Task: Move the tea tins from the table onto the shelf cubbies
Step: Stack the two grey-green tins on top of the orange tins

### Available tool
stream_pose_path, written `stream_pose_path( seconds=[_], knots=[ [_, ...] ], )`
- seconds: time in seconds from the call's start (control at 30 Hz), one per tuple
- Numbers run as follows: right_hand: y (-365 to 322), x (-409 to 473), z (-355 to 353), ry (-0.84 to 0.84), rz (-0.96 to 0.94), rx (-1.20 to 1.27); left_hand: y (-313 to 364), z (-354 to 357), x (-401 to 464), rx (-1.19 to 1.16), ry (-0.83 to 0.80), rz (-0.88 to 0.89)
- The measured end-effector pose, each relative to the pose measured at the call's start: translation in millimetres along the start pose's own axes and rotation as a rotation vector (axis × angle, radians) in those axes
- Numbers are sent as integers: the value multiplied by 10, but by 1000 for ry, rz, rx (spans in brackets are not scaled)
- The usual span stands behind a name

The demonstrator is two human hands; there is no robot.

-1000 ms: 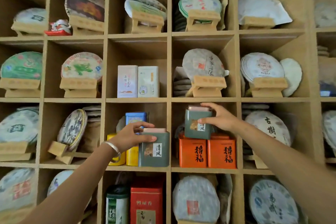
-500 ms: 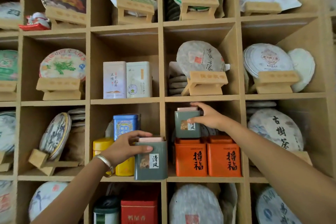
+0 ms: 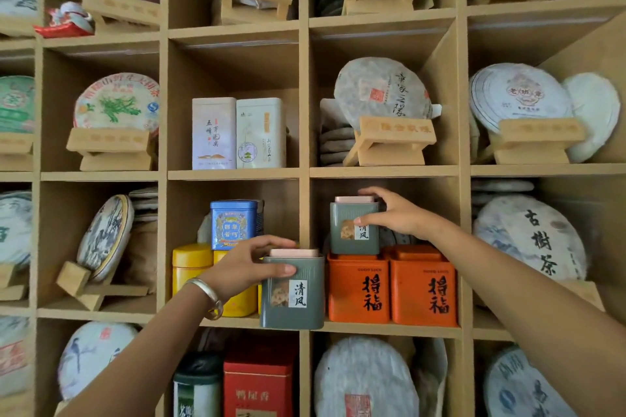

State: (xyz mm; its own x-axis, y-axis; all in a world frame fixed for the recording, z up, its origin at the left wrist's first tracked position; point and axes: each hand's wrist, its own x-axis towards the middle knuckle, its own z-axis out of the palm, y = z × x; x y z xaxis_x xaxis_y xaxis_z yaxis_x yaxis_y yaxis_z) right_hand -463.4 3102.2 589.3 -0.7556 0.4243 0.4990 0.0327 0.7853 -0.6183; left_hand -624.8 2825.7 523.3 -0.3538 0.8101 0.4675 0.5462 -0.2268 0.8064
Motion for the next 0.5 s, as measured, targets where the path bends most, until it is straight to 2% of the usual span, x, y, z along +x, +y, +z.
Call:
stream_pose_path(
  seconds=[0.5],
  knots=[
    [-44,-42,-19,-2,-19,-23,-29,40,48,-24,-20,12]
  ],
)
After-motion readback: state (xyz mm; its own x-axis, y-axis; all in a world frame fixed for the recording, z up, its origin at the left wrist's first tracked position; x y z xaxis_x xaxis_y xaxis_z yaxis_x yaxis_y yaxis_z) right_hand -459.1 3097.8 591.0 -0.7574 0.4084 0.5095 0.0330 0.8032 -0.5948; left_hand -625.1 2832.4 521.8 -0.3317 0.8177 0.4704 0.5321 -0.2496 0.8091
